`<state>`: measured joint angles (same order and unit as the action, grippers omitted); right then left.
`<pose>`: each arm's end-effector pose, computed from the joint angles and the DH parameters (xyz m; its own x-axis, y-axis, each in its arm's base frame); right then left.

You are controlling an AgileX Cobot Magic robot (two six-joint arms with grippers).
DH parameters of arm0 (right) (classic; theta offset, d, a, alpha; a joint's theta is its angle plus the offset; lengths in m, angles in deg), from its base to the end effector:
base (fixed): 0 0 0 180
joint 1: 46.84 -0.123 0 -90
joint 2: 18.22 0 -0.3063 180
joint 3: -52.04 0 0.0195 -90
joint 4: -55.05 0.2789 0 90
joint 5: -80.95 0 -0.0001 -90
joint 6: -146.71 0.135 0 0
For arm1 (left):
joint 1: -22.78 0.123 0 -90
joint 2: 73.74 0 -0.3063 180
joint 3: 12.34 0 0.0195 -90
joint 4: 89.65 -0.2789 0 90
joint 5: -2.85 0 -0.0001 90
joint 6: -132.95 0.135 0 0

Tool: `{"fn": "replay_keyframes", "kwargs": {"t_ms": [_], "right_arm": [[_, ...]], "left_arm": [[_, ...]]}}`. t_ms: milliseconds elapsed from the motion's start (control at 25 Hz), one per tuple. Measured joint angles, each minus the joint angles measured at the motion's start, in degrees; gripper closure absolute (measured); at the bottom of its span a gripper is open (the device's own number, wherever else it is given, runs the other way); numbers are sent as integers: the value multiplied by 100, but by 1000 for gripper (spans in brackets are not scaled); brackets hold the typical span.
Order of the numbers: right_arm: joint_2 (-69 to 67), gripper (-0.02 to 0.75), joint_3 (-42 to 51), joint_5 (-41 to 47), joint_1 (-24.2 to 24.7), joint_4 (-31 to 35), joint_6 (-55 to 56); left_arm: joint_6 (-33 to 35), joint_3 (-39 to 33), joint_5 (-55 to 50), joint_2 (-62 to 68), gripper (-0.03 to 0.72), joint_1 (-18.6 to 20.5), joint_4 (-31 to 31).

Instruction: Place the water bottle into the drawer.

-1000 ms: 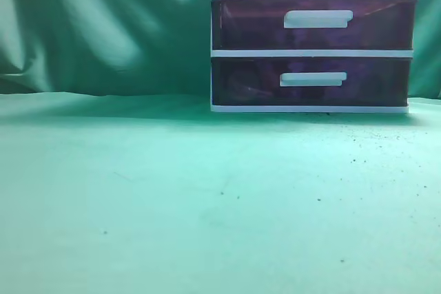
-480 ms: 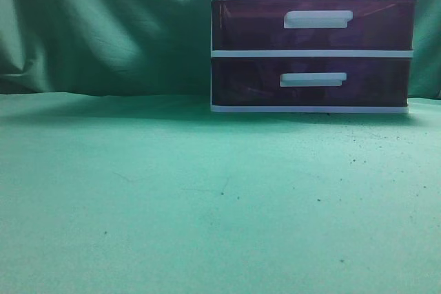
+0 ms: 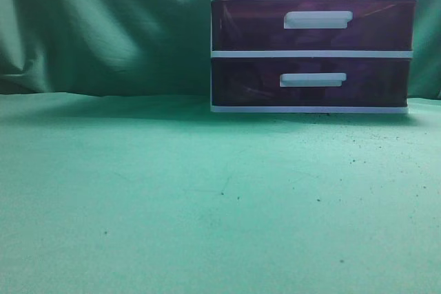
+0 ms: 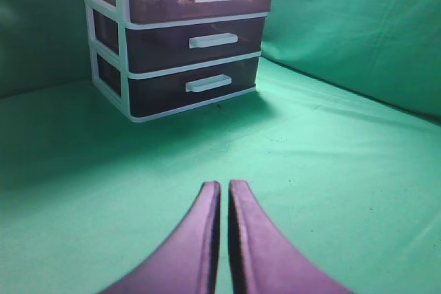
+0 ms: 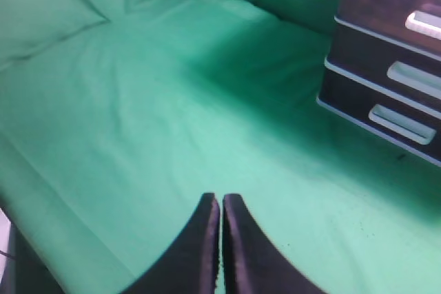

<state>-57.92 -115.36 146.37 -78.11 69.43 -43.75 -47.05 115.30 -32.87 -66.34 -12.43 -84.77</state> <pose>0.0613 0.0729 0.4448 -0.3356 -0.2907 -0.8961 -0.7053 0.7081 0.0344 0.0465 -0.0410 0.3070 -0.1191 -0.0005 -0.9929 0.6095 0.7894 -0.0735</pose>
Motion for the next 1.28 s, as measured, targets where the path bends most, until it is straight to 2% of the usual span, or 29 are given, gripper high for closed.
{"fn": "replay_keyframes", "kwargs": {"t_ms": [200, 360, 560, 680, 880, 1120, 1280], "right_arm": [[1302, 738, 1239, -716, 0, 288, -316], [2176, 738, 2330, -1755, 0, 389, -681], [2469, 738, 3488, -3137, 0, 598, -835], [2469, 738, 3893, -3614, 0, 828, -863], [2469, 738, 4226, -3773, 0, 1101, -863], [2469, 738, 4466, -3779, 0, 2036, -863], [2469, 738, 4475, -3728, 0, 1753, -1369]], "left_arm": [[0, -319, 278, -50, 688, 0, 43], [0, -526, 314, -55, 688, 0, -44], [0, -881, 307, -55, 688, 0, -60], [0, -1058, 317, -55, 688, 0, 70], [0, -1191, 317, -55, 688, 0, 84], [0, -1191, 317, -55, 688, 0, 92], [0, -1191, 317, -55, 688, 0, 106]]}}
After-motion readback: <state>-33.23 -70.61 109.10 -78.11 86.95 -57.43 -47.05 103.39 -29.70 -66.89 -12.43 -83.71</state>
